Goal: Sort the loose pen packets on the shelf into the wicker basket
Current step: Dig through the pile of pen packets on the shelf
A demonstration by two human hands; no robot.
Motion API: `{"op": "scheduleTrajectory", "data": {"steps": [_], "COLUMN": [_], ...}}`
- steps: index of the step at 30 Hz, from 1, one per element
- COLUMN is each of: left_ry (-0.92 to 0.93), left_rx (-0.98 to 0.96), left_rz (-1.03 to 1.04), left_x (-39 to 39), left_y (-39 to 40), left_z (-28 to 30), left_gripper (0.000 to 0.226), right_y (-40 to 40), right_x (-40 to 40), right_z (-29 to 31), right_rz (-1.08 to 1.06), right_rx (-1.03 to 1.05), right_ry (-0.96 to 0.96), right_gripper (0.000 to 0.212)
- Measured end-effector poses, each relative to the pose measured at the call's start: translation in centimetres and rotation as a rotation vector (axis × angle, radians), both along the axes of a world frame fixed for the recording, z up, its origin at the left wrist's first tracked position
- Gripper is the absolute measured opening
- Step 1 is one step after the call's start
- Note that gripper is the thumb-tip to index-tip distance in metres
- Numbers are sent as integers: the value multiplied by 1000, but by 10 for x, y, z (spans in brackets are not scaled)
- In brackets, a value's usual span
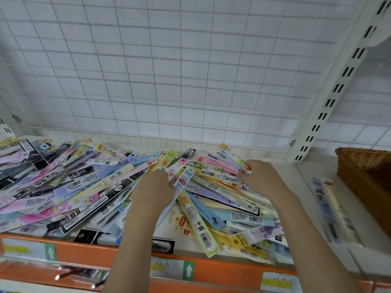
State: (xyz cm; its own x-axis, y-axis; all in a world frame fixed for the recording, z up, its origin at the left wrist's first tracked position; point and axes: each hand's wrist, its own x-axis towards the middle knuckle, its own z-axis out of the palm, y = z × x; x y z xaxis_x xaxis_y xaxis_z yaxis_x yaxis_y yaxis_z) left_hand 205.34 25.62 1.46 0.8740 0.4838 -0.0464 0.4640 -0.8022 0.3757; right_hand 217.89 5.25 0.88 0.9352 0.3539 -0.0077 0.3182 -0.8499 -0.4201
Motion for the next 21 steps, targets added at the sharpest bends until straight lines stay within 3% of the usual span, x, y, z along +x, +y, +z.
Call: {"op": "scheduleTrajectory", "data": {"steps": [6, 14, 17, 21], "left_ry": [-73, -353, -381, -423], "left_rx": [-62, -197, -199, -217], "left_rz": [3, 5, 31, 26], "left_x": [0, 1, 5, 9], "left_y": [-1, 6, 4, 2], "left_z": [2, 4, 1, -2], "left_gripper": [30, 33, 26, 29], "right_y": [12, 9, 4, -10], "right_x": [-11, -8, -9, -11], "right_z": [-1, 7, 12, 18], "right_rz": [160, 86, 44, -46], "right_rx": [-107, -126, -97, 39], "right_ry": [2, -49, -52, -110], "right_gripper": [20, 12, 33, 34]}}
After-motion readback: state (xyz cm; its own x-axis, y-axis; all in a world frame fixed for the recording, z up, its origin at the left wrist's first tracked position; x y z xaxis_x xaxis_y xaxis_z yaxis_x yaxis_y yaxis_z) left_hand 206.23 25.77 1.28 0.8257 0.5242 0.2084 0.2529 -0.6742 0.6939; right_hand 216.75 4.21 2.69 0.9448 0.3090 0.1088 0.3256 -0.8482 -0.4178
